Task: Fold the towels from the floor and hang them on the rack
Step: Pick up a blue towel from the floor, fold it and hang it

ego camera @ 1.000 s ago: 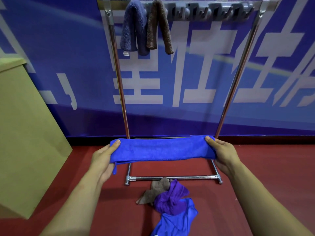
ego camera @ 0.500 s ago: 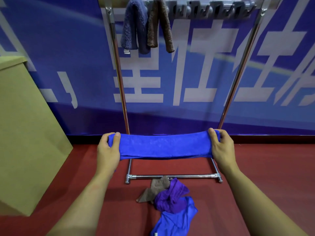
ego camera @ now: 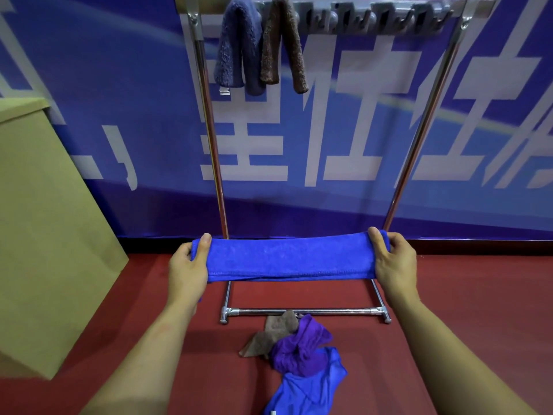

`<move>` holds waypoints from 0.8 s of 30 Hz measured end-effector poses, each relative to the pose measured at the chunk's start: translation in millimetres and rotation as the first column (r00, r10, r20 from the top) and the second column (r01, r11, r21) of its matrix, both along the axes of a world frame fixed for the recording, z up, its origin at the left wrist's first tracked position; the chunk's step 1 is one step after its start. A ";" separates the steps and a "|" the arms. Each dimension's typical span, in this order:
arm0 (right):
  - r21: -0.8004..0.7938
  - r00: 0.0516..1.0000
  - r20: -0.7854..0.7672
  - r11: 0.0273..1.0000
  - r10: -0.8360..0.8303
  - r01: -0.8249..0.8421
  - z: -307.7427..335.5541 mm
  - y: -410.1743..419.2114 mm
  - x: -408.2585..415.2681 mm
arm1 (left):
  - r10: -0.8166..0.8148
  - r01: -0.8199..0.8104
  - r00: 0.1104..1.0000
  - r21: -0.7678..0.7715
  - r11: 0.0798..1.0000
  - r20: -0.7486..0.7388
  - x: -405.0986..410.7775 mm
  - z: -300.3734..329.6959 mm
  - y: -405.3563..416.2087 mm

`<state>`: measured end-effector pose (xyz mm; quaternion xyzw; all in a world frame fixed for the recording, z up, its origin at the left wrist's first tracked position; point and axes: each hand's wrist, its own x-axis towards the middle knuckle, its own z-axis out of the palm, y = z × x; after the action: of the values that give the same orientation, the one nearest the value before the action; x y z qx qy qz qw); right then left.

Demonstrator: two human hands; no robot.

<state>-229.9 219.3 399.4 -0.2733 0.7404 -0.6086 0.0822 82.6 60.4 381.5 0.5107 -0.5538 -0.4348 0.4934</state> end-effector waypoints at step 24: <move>0.161 0.972 -0.048 0.962 0.231 -0.221 -12.2 -35.4 67.4 | -0.229 0.221 0.972 0.120 0.968 0.054 -61.2 -7.5 29.2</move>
<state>-162.6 183.9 387.2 -0.3689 0.7516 -0.5266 0.1472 21.4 89.6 374.0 0.4860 -0.5989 -0.5012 0.3923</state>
